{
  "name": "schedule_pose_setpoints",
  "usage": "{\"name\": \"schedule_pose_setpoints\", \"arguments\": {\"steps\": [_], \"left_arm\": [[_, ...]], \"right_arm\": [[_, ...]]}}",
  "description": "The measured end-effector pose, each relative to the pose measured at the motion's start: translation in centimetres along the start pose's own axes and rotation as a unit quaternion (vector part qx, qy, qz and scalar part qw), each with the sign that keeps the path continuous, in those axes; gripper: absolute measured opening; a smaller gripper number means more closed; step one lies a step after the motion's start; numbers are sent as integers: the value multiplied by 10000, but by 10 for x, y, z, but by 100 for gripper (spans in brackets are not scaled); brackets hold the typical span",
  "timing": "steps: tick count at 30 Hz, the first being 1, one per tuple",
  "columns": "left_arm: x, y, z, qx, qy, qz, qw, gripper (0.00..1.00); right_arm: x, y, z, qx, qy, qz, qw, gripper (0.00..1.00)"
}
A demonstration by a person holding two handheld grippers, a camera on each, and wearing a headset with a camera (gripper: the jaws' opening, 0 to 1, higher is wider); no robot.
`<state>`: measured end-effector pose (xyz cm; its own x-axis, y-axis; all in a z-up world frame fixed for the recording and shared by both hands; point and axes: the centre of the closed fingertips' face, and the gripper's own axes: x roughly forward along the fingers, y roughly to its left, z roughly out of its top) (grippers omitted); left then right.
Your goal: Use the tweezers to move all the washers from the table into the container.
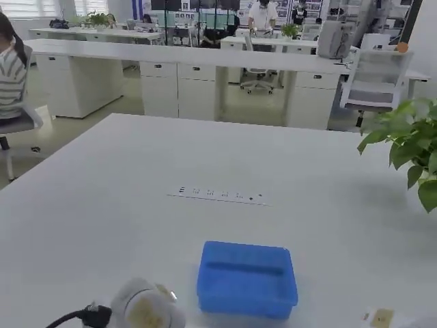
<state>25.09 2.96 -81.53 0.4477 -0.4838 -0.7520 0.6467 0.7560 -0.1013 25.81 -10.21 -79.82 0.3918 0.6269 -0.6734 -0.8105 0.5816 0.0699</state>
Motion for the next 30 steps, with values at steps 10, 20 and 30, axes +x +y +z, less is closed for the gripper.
{"name": "schedule_pose_setpoints", "arguments": {"steps": [10,20,30], "left_arm": [[-48,4,-9,-482,-559,765,9943,86],[-82,1,-26,-1045,-1075,1373,9791,99],[-101,12,-26,-1113,-1416,1962,9639,99]], "right_arm": [[-41,3,9,561,-702,-452,9949,56],[-72,-7,-1,830,-1158,-1158,9830,74],[-88,-21,-9,1165,-1332,-1567,9717,99]]}}
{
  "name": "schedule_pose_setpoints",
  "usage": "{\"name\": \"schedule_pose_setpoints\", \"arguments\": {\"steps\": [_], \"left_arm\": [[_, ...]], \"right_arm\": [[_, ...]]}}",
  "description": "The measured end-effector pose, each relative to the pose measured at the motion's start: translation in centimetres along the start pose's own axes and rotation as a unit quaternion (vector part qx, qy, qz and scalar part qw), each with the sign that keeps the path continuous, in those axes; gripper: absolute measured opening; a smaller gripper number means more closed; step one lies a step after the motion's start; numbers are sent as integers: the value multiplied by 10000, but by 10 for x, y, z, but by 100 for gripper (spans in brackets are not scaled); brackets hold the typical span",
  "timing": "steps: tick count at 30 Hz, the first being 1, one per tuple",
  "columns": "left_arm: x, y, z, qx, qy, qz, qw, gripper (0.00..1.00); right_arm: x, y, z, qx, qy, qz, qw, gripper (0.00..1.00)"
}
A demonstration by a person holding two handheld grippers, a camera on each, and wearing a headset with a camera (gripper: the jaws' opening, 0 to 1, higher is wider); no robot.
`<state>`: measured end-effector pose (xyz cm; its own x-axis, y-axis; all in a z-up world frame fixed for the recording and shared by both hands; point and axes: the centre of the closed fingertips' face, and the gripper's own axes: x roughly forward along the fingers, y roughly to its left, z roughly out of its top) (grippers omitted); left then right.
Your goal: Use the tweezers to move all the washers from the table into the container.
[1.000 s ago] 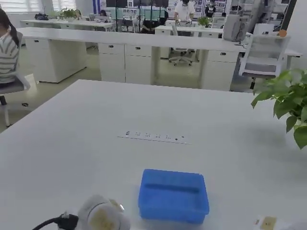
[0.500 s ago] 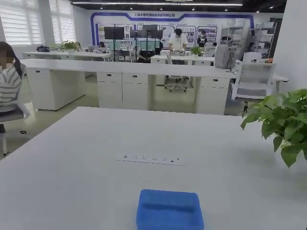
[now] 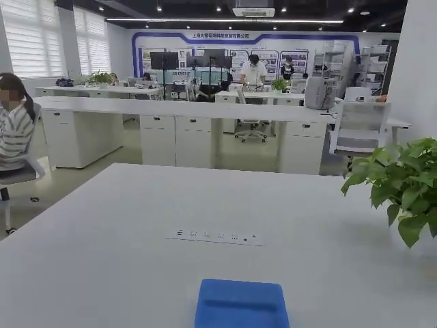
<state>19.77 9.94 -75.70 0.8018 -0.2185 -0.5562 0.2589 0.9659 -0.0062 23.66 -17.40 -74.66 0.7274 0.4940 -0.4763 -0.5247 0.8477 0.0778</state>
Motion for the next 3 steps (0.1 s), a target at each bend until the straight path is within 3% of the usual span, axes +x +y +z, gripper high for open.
{"name": "schedule_pose_setpoints", "arguments": {"steps": [3], "left_arm": [[-2,1,0,55,-54,49,10000,99]], "right_arm": [[0,0,0,-30,6,-37,10000,99]]}}
